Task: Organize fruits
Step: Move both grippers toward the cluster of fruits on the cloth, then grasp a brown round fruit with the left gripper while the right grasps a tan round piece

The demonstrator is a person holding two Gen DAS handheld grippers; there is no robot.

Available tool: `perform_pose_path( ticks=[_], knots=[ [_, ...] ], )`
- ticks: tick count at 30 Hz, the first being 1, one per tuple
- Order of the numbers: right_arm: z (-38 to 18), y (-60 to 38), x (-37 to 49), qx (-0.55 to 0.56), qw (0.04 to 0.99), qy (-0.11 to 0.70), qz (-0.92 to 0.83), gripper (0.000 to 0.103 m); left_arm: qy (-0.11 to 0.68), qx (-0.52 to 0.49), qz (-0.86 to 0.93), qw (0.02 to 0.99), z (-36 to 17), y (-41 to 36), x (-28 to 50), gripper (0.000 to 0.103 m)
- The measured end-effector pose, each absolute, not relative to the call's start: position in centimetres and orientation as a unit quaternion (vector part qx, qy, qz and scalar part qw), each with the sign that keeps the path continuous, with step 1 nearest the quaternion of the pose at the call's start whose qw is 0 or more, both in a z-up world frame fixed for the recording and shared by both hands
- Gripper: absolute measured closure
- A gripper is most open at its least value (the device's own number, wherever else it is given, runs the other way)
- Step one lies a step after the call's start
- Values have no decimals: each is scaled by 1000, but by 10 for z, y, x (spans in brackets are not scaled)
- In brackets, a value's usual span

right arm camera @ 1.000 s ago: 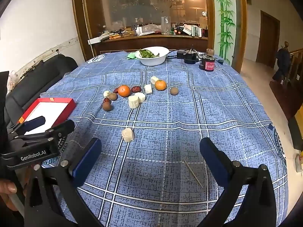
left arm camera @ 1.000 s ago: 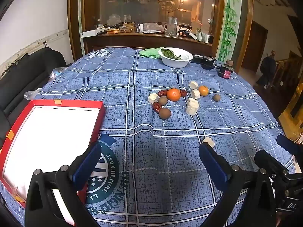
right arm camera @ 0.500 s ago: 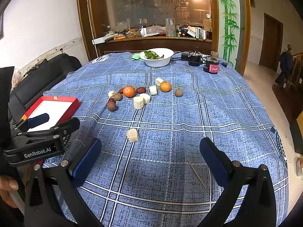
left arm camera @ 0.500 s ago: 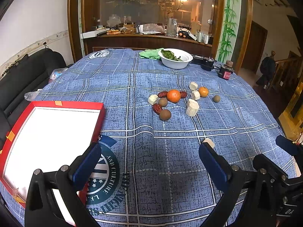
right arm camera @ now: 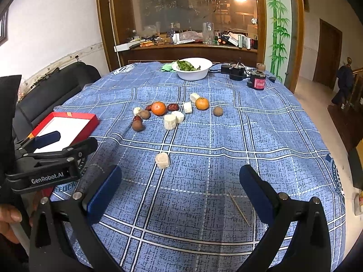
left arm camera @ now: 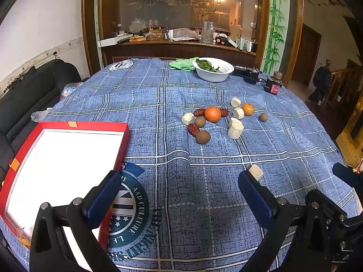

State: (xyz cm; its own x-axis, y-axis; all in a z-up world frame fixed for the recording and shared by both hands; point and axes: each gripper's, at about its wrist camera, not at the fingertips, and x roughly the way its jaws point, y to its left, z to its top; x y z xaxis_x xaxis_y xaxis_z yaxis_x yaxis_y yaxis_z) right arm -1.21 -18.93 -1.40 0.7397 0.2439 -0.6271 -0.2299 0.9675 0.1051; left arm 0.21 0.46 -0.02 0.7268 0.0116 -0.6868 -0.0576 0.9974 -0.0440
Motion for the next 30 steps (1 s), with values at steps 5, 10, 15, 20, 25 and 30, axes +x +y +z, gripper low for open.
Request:
perform_pose_path(
  ticks=[5,10,15,20,25,30],
  knots=[
    [-16,-186,-10,9,931,341,132,0,370,-30,20,928,-2,4,4,1],
    [-18,-185,-9,9,930,342,133,1,365,-32,17,930,-2,5,4,1],
    [-18,-183,-10,7,930,342,134,1,369,-26,19,929,-2,6,4,1],
    [-17,-180,-11,4,930,342,136,1,371,-20,22,928,-1,8,5,1],
    [-19,-176,-9,1,929,344,139,3,372,-22,31,927,-4,20,4,1],
    [-33,-172,1,-1,920,363,147,19,379,-30,35,924,-9,31,9,4]
  ],
)
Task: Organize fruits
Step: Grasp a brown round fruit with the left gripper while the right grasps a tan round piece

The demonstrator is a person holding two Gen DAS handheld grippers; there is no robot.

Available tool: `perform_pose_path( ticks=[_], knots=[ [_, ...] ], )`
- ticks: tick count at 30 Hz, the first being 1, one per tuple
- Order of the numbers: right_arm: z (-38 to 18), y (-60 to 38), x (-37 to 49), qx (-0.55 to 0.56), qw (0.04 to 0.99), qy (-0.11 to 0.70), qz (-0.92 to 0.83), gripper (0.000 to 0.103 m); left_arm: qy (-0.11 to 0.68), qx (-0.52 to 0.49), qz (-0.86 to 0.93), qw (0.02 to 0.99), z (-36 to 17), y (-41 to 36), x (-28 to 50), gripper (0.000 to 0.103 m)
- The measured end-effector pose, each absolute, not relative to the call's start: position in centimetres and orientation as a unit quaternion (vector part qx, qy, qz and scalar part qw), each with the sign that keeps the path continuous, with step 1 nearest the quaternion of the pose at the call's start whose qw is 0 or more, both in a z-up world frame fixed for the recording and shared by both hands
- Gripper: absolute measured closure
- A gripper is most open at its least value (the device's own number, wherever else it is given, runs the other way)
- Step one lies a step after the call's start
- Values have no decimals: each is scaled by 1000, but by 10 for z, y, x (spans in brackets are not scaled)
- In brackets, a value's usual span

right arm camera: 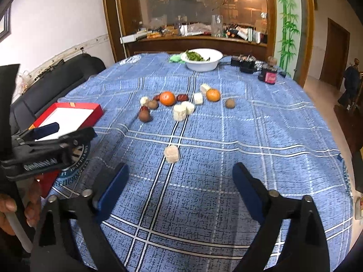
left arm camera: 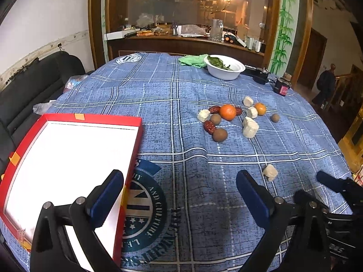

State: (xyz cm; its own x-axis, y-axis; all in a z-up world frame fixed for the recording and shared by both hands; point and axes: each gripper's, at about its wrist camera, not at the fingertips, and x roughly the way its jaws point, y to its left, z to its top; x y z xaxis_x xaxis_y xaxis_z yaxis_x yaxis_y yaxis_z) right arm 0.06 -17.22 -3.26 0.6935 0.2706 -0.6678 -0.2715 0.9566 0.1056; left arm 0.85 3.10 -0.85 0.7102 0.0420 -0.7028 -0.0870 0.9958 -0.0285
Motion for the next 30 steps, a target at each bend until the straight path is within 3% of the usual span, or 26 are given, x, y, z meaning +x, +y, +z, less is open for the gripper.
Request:
perform_pose_path(
  ticks=[2,5,8,10,12,16,20,23,26,30],
  knots=[
    [-40,-167,8,-3,913,377,155,29,376,-32,33,925,-11,31,13,4],
    [-49,-156,22,-19,905,393,161,34,380,-30,33,924,-14,31,22,10],
    [-59,-145,42,-26,897,409,165,53,385,-23,36,922,-15,29,34,15],
    [-66,-140,55,-26,891,421,166,59,387,-14,40,921,-16,26,43,17],
    [-75,-135,65,-31,882,440,168,79,390,-6,37,920,-18,18,54,22],
    [-75,-139,63,-32,881,443,160,80,410,9,30,912,-25,-5,83,24],
    [-72,-163,59,10,887,434,154,80,423,26,39,905,-39,-24,111,40],
    [-69,-176,56,24,891,427,152,80,437,21,46,898,-54,-28,127,47],
    [-66,-184,53,35,894,418,156,80,433,23,60,899,-52,-28,129,79],
    [-63,-186,52,40,896,412,163,80,434,2,49,899,-45,-20,118,79]
  ],
)
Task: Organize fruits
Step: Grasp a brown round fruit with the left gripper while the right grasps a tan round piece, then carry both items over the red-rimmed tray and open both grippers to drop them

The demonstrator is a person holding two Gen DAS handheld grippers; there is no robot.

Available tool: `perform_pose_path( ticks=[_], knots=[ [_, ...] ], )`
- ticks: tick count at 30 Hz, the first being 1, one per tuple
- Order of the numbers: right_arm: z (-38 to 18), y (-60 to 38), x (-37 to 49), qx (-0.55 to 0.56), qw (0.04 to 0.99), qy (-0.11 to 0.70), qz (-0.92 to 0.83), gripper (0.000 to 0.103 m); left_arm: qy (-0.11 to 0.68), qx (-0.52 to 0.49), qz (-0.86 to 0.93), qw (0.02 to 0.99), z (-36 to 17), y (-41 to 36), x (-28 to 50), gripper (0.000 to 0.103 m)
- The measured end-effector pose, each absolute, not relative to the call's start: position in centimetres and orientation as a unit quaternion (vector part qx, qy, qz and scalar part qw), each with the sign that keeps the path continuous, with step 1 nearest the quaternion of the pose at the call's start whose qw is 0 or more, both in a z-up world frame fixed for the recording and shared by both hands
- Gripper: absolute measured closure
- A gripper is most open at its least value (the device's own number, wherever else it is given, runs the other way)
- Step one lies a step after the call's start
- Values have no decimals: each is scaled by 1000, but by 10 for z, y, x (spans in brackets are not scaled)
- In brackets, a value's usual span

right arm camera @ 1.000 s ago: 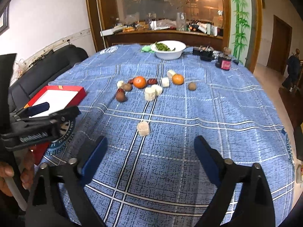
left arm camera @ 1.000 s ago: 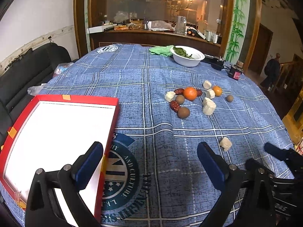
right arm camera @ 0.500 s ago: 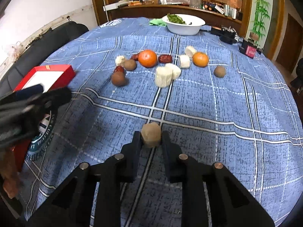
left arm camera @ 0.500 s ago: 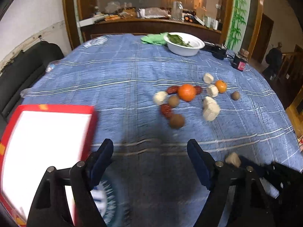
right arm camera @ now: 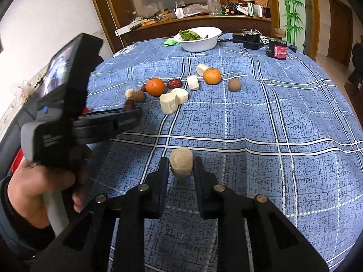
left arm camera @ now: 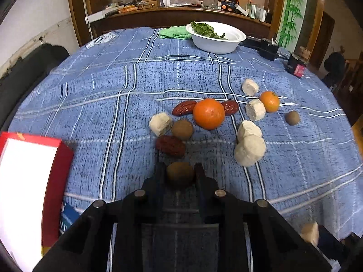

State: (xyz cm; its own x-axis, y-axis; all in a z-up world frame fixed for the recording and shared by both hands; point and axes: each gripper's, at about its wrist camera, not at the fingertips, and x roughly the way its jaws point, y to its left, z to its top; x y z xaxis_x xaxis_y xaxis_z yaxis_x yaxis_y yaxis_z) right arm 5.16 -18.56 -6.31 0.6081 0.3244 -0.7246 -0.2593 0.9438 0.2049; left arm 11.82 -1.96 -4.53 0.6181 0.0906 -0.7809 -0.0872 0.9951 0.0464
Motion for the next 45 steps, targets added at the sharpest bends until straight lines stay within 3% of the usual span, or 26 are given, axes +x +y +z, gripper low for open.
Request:
perform_pose_path(
  ticks=[9,21,30,45],
  knots=[
    [-55,-189,41,37,898,412,152,80,400,-77,-8,913,-16,20,38,79],
    [-30,-137,3,-2,903,388,185,80,363,-107,38,925,11,86,-33,79],
    [-16,-56,-10,-40,891,372,259,79,352,-129,117,920,8,154,-51,80],
    [-32,45,1,-69,856,383,339,79,367,-123,194,902,-5,196,-52,79]
  ],
)
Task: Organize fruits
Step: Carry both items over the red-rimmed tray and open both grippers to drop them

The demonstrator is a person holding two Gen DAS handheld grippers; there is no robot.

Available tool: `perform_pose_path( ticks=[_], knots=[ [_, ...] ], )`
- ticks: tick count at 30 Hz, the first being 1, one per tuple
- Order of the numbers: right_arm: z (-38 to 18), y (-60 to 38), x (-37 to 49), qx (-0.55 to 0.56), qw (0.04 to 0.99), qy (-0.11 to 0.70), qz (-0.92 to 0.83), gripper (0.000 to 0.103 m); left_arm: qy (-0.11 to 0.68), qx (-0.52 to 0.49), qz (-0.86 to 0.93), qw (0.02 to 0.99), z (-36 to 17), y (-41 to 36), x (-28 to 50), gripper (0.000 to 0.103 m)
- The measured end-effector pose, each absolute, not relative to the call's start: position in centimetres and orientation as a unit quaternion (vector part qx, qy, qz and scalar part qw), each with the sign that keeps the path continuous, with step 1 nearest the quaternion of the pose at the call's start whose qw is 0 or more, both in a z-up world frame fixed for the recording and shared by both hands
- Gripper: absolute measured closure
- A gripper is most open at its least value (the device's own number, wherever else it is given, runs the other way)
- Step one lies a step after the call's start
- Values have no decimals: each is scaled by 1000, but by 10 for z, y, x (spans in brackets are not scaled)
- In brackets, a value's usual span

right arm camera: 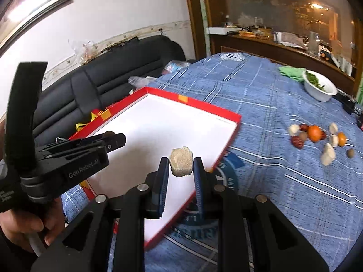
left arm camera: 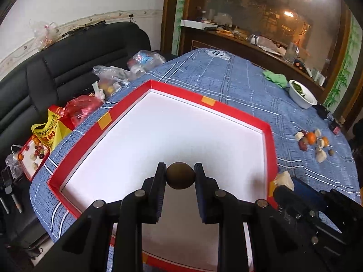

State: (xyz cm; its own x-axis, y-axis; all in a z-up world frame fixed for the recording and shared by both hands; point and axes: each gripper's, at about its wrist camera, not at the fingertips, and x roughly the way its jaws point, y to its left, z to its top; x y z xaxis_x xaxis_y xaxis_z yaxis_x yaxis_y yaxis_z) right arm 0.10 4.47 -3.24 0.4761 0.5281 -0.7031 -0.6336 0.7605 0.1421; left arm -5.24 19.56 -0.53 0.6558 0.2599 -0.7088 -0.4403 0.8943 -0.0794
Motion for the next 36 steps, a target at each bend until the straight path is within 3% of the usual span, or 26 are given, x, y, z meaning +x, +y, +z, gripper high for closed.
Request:
perform_pose_path(
  ticks=[19,20,21,22,23,24,36],
  knots=[
    [-52,63,6,-76,835,413,356,79,379,-116,242,886,-13,207,-52,79],
    [-53,64,7,-79,833,417,356,78,376,-119,246,885,-12,208,-53,73],
    [-54,65,7,-81,833,420,350,76,374,-122,252,884,-12,209,-54,56],
    [-54,65,8,-81,835,420,347,72,374,-124,262,881,-11,211,-55,46],
    [-54,65,9,-81,836,420,344,62,369,-126,269,881,-10,213,-56,36],
    [-54,65,9,-79,836,421,344,55,360,-127,274,883,-8,214,-58,35],
    [-35,43,0,-53,851,395,342,52,340,-123,268,893,11,199,-57,34]
  ],
)
